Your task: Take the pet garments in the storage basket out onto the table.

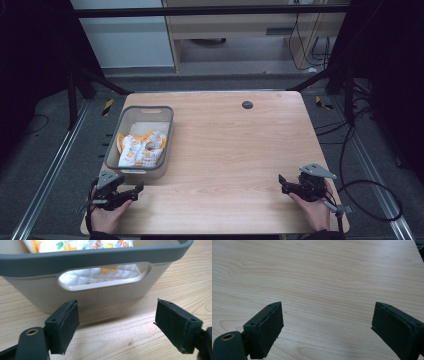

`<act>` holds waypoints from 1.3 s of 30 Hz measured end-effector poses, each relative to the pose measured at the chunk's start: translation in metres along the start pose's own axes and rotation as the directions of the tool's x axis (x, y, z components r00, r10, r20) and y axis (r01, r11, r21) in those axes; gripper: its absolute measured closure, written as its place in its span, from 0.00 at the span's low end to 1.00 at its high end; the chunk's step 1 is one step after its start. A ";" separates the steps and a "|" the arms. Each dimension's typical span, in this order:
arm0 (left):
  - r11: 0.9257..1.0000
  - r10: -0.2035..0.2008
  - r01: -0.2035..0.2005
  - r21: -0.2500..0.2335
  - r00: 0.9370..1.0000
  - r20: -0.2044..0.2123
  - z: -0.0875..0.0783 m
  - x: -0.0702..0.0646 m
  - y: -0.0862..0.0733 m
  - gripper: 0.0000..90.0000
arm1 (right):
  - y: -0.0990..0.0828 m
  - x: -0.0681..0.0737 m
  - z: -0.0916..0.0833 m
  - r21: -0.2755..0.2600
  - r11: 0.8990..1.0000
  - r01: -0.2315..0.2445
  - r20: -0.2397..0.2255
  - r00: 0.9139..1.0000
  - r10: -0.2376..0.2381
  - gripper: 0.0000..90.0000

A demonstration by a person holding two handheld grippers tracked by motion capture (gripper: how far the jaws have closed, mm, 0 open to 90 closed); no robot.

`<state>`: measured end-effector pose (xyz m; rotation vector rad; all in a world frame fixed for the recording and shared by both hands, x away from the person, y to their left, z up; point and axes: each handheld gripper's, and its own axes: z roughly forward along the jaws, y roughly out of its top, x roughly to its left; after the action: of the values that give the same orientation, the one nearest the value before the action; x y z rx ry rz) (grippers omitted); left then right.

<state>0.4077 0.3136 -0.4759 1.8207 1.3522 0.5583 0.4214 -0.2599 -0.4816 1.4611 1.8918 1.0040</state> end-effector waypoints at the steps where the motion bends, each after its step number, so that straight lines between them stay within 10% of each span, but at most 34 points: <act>1: 1.000 0.000 0.000 0.000 1.000 0.000 0.000 0.000 0.000 0.21 | 0.000 0.000 0.000 0.000 1.000 0.000 0.000 1.000 0.000 0.11; 39: 0.989 -0.013 0.019 -0.146 0.999 0.042 -0.042 0.000 0.039 0.21 | -0.002 -0.002 -0.002 -0.014 1.000 -0.017 0.008 1.000 0.017 0.14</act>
<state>0.3998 0.3222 -0.4197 1.6924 1.2645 0.5927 0.4195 -0.2622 -0.4824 1.4736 1.8658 1.0165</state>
